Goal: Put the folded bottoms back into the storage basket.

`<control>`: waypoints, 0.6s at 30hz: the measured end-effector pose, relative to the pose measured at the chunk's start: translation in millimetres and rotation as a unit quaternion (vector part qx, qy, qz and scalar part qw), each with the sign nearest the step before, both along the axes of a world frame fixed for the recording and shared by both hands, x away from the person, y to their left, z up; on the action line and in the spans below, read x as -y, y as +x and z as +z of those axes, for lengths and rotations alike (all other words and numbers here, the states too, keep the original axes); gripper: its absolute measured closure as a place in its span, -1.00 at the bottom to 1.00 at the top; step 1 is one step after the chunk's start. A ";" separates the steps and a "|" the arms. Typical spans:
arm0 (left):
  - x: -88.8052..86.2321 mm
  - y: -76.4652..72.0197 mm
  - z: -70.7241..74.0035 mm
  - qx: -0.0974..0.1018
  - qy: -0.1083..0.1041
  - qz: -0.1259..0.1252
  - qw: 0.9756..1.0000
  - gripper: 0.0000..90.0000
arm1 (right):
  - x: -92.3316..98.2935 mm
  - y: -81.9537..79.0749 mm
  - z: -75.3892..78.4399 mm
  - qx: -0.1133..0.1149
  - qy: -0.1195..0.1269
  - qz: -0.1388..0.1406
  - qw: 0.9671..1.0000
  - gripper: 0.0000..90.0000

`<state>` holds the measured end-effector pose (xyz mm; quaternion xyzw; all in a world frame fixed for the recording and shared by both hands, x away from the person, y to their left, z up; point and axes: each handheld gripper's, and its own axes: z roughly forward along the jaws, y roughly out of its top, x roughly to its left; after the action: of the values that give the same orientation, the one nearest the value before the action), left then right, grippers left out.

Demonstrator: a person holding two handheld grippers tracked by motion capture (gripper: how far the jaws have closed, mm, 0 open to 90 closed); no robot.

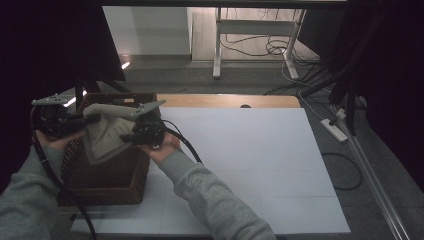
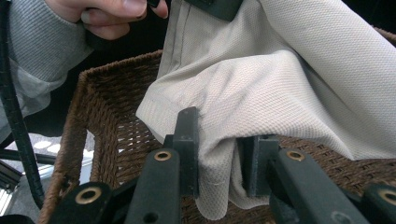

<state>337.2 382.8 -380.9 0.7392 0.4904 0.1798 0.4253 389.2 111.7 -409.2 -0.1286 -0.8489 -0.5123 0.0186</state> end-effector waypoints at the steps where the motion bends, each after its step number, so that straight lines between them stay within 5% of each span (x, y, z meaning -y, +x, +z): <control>1: -1.5 0.5 -1.1 -0.002 0.001 0.001 1.000 0.66 | -1.6 0.3 -1.2 -0.001 -0.001 0.000 1.000 0.57; 18: -19.1 18.5 -22.5 -0.042 0.001 0.018 0.999 0.66 | -25.7 -0.4 -24.8 -0.021 -0.012 -0.006 1.000 0.56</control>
<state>355.7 401.9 -403.3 0.7375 0.5211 0.1565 0.4000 388.8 137.4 -434.0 -0.1443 -0.8536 -0.4996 0.0315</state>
